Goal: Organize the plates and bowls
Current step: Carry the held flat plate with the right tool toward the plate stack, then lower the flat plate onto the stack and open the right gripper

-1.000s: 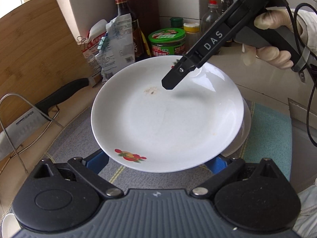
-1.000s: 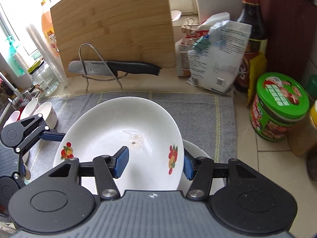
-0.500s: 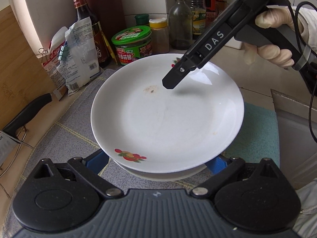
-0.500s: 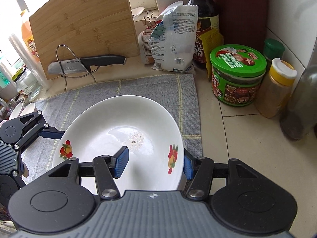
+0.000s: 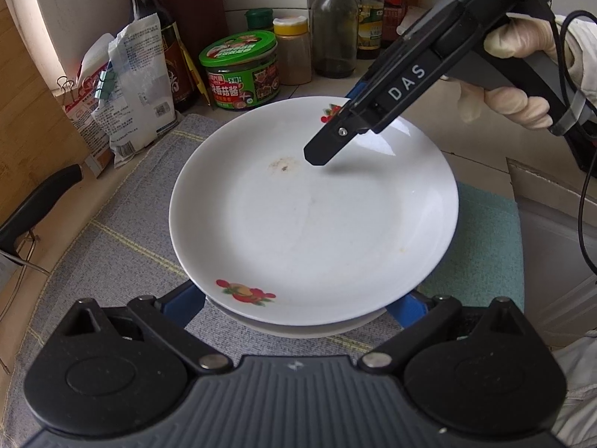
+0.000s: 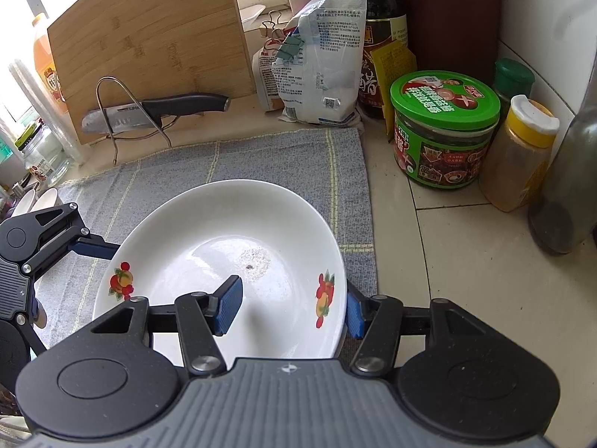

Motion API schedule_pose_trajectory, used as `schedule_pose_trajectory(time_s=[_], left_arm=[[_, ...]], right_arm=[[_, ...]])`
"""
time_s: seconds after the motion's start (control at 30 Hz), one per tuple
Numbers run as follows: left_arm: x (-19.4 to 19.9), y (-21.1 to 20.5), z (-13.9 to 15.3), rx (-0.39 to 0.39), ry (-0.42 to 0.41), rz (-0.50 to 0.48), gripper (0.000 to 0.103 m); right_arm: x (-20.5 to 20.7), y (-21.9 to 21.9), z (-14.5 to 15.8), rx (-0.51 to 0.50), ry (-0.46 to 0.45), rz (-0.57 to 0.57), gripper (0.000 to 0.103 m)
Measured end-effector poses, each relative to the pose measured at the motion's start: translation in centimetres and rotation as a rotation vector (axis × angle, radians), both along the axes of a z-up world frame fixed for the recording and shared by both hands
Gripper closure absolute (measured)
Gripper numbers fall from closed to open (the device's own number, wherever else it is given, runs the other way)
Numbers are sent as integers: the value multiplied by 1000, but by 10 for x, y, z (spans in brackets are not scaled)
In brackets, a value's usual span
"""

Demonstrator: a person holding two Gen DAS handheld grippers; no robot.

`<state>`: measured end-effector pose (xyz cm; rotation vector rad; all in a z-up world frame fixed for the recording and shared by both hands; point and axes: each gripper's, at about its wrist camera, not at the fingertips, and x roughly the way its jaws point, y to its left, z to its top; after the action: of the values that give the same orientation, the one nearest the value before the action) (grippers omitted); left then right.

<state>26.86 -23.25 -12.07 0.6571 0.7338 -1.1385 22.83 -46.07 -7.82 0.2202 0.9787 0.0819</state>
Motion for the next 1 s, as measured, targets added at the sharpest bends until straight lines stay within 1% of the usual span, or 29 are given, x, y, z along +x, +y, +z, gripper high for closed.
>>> schedule_pose_trajectory(time_s=[0.2, 0.4, 0.6, 0.7, 0.77, 0.83, 1.0], left_arm=[[5, -1, -1, 15, 46, -10, 2], [9, -3, -1, 41, 68, -26, 2], [14, -5, -2, 90, 100, -50, 1], [4, -4, 1, 81, 30, -123, 2], [3, -7, 9, 43, 26, -156, 2], [5, -10, 12, 30, 34, -150, 2], [8, -8, 14, 20, 19, -123, 2]], right_arm=[[0, 0, 1, -5, 2, -1, 41], [3, 2, 0, -14, 7, 4, 41], [4, 2, 0, -17, 10, 9, 41], [5, 3, 1, -19, 7, 8, 40], [5, 3, 1, -15, 11, 7, 40], [5, 4, 0, -22, 12, 10, 40], [2, 2, 0, -10, 11, 11, 40]])
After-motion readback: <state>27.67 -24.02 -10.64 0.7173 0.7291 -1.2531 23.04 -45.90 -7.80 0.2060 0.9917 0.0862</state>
